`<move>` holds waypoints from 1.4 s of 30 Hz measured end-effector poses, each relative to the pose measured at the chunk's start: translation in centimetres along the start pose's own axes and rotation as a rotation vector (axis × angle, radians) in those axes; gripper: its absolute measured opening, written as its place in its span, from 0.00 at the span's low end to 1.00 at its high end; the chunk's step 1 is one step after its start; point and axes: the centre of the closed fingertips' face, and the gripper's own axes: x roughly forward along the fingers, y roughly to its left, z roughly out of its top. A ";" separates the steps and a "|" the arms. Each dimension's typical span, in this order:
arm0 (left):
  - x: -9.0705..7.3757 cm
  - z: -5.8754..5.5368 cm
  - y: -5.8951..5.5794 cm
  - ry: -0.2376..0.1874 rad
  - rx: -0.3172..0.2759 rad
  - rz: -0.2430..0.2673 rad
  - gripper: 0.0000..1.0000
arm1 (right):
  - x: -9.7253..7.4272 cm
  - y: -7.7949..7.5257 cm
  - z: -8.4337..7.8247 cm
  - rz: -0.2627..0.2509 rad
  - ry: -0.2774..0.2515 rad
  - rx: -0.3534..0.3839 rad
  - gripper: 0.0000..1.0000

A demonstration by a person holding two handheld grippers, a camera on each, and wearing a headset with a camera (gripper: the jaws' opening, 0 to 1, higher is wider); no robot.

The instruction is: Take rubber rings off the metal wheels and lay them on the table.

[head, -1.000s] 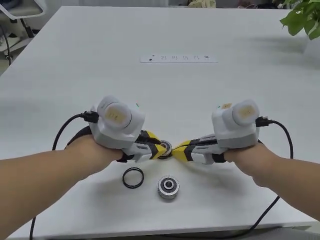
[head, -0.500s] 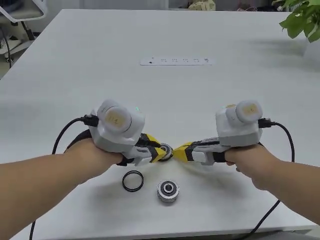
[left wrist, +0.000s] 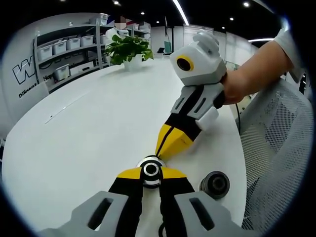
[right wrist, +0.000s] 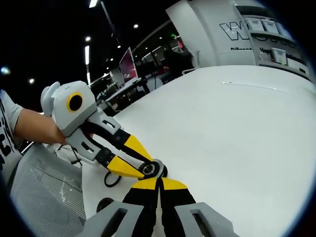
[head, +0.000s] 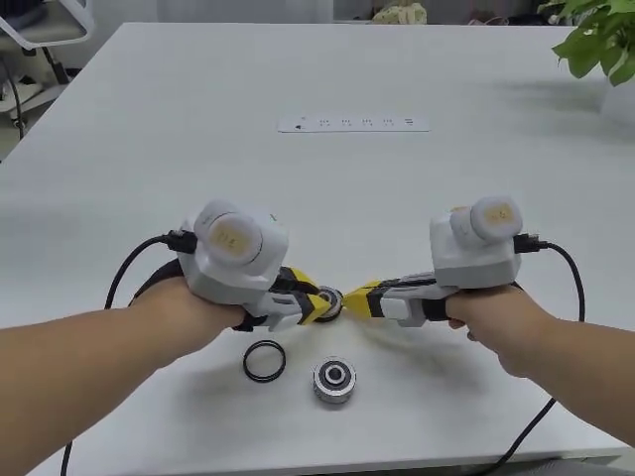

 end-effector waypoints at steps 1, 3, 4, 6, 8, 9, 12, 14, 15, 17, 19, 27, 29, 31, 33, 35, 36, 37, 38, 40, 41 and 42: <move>0.0 0.0 0.0 0.000 0.000 0.000 0.07 | 0.0 0.1 0.0 0.002 -0.002 0.004 0.00; 0.0 0.0 0.0 0.001 0.002 0.001 0.07 | 0.0 0.2 0.1 0.001 -0.001 -0.001 0.00; 0.0 0.0 0.0 0.002 0.002 0.001 0.07 | 0.0 0.2 0.1 0.001 -0.001 -0.001 0.00; 0.0 0.0 0.0 0.003 0.001 0.002 0.07 | 0.0 0.3 0.1 0.003 -0.004 0.007 0.00; 0.0 0.0 0.0 0.003 0.001 0.003 0.07 | 0.0 0.1 0.2 0.000 -0.002 0.002 0.00; 0.0 0.0 0.0 0.003 0.001 0.004 0.07 | 0.0 0.2 0.2 0.000 -0.003 0.006 0.00; 0.0 0.0 0.0 0.004 0.002 0.006 0.07 | 0.0 0.3 0.2 0.000 -0.004 0.006 0.00; 0.0 0.0 0.0 0.004 0.002 0.007 0.07 | 0.0 0.3 0.3 0.001 -0.006 0.012 0.00; 0.0 0.0 0.0 0.004 0.002 0.008 0.07 | 0.0 0.3 0.3 0.001 -0.007 0.014 0.00; 0.0 0.0 0.0 0.004 0.002 0.009 0.07 | 0.0 0.3 0.3 0.002 -0.009 0.018 0.00; 0.0 0.0 0.0 0.004 0.002 0.009 0.07 | 0.0 0.2 0.3 0.003 -0.010 0.019 0.00; 0.0 0.0 0.0 0.011 0.008 0.008 0.07 | 0.1 0.0 0.3 0.003 -0.007 0.005 0.00; 0.0 0.0 0.0 0.011 0.009 0.009 0.07 | 0.1 0.0 0.3 0.005 -0.008 0.007 0.00; 0.0 0.0 0.0 0.011 0.009 0.010 0.07 | 0.1 0.1 0.3 0.007 -0.009 0.007 0.00; 0.0 0.0 0.0 0.011 0.008 0.010 0.07 | 0.1 0.1 0.4 0.007 -0.008 0.000 0.00; 0.0 0.0 0.0 0.012 0.008 0.010 0.07 | 0.2 0.3 0.4 0.003 -0.006 -0.016 0.00; 0.0 0.0 0.0 0.014 0.010 0.009 0.07 | 0.2 0.2 0.4 0.003 -0.005 -0.017 0.00; 0.0 0.0 0.0 0.015 0.012 0.009 0.07 | 0.2 0.2 0.4 0.004 -0.005 -0.017 0.00; 0.0 0.0 0.0 0.016 0.012 0.009 0.07 | 0.2 0.2 0.4 0.005 -0.006 -0.017 0.00; 0.0 0.0 0.0 0.016 0.012 0.010 0.07 | 0.2 0.3 0.4 0.007 -0.008 -0.015 0.00; 0.0 0.0 0.0 0.016 0.013 0.010 0.07 | 0.3 0.3 0.4 0.007 -0.008 -0.018 0.00; 0.0 0.0 0.0 0.016 0.012 0.010 0.07 | 0.3 0.3 0.4 0.007 -0.008 -0.022 0.00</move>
